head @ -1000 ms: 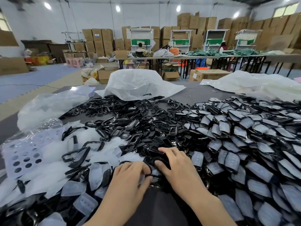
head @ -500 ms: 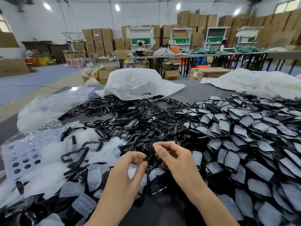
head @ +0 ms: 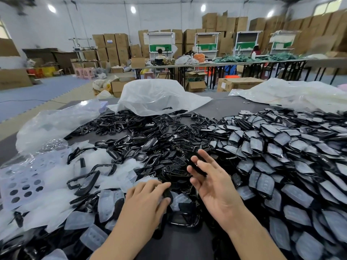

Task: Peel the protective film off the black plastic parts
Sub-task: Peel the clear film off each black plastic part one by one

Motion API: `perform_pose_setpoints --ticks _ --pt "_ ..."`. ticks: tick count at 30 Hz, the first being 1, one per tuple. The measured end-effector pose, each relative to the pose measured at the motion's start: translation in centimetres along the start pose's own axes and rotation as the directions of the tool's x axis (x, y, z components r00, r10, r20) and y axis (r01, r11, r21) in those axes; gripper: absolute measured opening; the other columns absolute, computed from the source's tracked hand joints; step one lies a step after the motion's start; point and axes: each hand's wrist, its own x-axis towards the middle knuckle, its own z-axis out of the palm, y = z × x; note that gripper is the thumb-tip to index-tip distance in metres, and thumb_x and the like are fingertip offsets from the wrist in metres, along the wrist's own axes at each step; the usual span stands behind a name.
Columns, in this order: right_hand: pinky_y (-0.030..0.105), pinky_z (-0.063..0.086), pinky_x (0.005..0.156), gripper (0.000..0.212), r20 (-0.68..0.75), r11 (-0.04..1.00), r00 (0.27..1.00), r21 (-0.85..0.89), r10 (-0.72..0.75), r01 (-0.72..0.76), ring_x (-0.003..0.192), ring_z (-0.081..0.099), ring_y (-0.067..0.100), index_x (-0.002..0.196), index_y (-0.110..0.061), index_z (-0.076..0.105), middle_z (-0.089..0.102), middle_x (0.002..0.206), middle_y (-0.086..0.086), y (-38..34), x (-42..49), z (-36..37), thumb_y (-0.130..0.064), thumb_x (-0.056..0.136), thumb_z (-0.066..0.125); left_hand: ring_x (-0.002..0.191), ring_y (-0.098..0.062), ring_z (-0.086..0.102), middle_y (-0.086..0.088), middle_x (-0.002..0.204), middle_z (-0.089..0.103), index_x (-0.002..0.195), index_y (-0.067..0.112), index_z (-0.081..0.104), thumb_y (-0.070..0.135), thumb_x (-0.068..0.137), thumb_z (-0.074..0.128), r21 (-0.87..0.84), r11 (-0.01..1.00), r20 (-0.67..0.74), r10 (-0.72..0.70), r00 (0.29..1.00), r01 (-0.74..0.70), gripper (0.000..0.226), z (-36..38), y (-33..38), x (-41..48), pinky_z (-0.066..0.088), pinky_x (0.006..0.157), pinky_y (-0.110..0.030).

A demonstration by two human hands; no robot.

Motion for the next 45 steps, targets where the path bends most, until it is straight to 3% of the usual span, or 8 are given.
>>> perform_pose_setpoints --ticks 6,11,16,22,28,33,39,45 --pt "0.02 0.05 0.051 0.022 -0.025 0.975 0.998 -0.215 -0.057 0.051 0.067 0.068 0.012 0.113 -0.011 0.068 0.077 0.095 0.01 1.1 0.5 -0.2 -0.008 0.103 0.049 0.123 -0.002 0.041 0.026 0.117 0.045 0.126 0.043 0.047 0.045 0.098 0.05 -0.027 1.0 -0.005 0.006 1.0 -0.007 0.029 -0.2 -0.1 0.1 0.02 0.105 -0.021" --pt "0.02 0.053 0.055 0.027 -0.03 0.964 0.998 -0.264 -0.053 0.044 0.067 0.069 0.013 0.111 -0.008 0.069 0.077 0.096 0.012 1.6 0.7 -0.2 -0.014 0.106 0.043 0.103 0.014 0.044 0.025 0.087 0.053 0.113 0.053 0.044 0.031 0.095 0.061 -0.303 0.952 -0.153 -0.084 0.985 0.034 0.033 -0.7 0.2 -0.1 0.032 0.095 -0.024" --pt "0.021 0.056 0.057 0.034 -0.07 0.961 0.995 -0.274 -0.065 0.043 0.065 0.07 0.017 0.094 -0.014 0.079 0.072 0.077 0.002 1.7 0.8 -0.1 -0.009 0.104 0.047 0.096 -0.003 0.057 0.021 0.094 0.056 0.105 0.049 0.059 0.027 0.093 0.064 -0.476 0.878 -0.219 -0.17 0.961 0.047 0.026 -1.1 0.4 -0.1 0.041 0.084 -0.015" --pt "0.023 0.058 0.066 0.03 -0.038 0.94 0.997 -0.336 -0.069 0.052 0.076 0.074 0.023 0.097 -0.017 0.08 0.07 0.076 -0.001 2.0 0.4 0.3 -0.009 0.102 0.052 0.094 0.0 0.063 0.023 0.099 0.065 0.088 0.037 0.071 0.005 0.09 0.068 -0.65 0.759 -0.27 -0.27 0.924 0.032 0.032 -1.7 0.6 0.2 0.045 0.078 -0.007" --pt "0.021 0.057 0.069 0.025 0.006 0.931 1.0 -0.365 -0.025 0.026 0.081 0.074 0.022 0.104 -0.015 0.077 0.073 0.083 0.0 2.2 -0.2 0.8 -0.008 0.102 0.053 0.094 0.007 0.064 0.027 0.1 0.068 0.088 0.038 0.074 0.013 0.09 0.069 -0.76 0.646 -0.243 -0.38 0.892 0.068 0.025 -2.1 1.0 0.3 0.045 0.079 -0.003" --pt "0.02 0.057 0.07 0.024 0.074 0.873 0.997 -0.484 -0.033 0.064 0.079 0.073 0.017 0.107 -0.018 0.075 0.076 0.084 0.001 2.4 -0.7 1.2 -0.009 0.102 0.053 0.083 0.0 0.065 0.014 0.089 0.072 0.092 0.044 0.07 0.01 0.092 0.065 -0.821 0.564 -0.154 -0.374 0.914 0.092 0.035 -2.2 1.2 0.1 0.046 0.072 -0.005" --pt "0.022 0.057 0.077 0.024 0.2 0.807 0.98 -0.577 -0.012 0.128 0.086 0.075 0.02 0.116 -0.017 0.072 0.077 0.099 0.007 3.1 -1.3 1.9 -0.011 0.102 0.054 0.075 0.001 0.061 0.023 0.085 0.068 0.091 0.043 0.07 0.011 0.089 0.07 -0.77 0.631 -0.182 -0.356 0.917 0.092 0.032 -2.0 1.3 0.2 0.042 0.069 -0.004" --pt "0.023 0.056 0.08 0.024 0.248 0.798 0.969 -0.587 0.018 0.136 0.09 0.074 0.022 0.114 -0.02 0.073 0.075 0.108 0.009 2.8 -1.7 1.9 -0.014 0.102 0.055 0.07 0.001 0.056 0.02 0.086 0.062 0.106 0.042 0.067 0.009 0.087 0.071 -0.83 0.549 -0.14 -0.378 0.915 0.1 0.038 -1.8 0.5 0.5 0.044 0.069 -0.01"
